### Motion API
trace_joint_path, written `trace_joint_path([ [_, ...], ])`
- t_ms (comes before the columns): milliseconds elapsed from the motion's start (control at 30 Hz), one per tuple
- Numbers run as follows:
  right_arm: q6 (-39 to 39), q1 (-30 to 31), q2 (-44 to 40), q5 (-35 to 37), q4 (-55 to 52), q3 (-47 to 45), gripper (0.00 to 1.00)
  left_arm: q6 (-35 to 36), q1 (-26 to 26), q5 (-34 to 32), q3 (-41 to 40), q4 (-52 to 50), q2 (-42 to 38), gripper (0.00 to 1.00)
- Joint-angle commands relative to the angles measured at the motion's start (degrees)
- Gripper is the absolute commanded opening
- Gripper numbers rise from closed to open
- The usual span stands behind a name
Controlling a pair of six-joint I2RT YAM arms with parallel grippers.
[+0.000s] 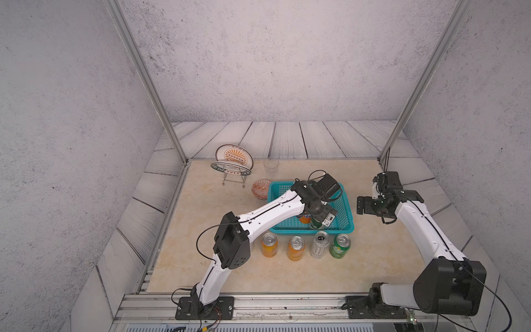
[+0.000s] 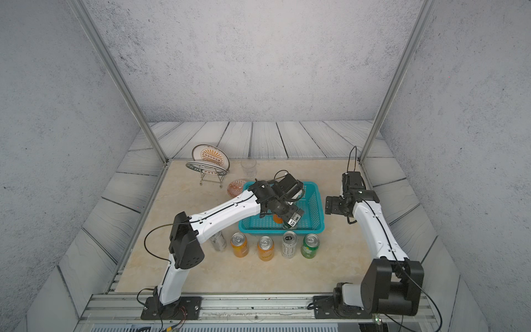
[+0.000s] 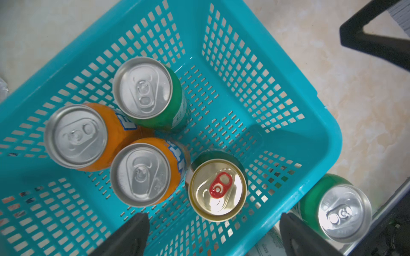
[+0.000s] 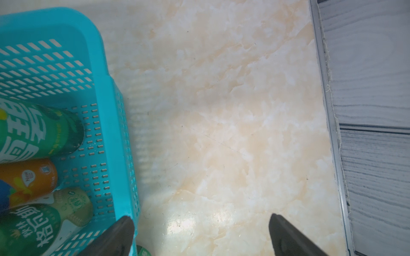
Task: Take out the drinks from the basket
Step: Pick up the drink from the basket.
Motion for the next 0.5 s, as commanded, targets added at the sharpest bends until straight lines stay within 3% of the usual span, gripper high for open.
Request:
trace_joint_path([
  [0, 0.74, -0.28, 0.81, -0.18, -0.28, -0.53, 0.99, -2.15, -0.42, -0.33, 2.29, -2.46, 2.07, 0.99],
  [467, 0.65, -0.42, 0.44, -0.24, 0.0, -0.88, 0.99, -4.36, -0.17, 0.59, 6.35, -4.64, 9.21, 0.91],
])
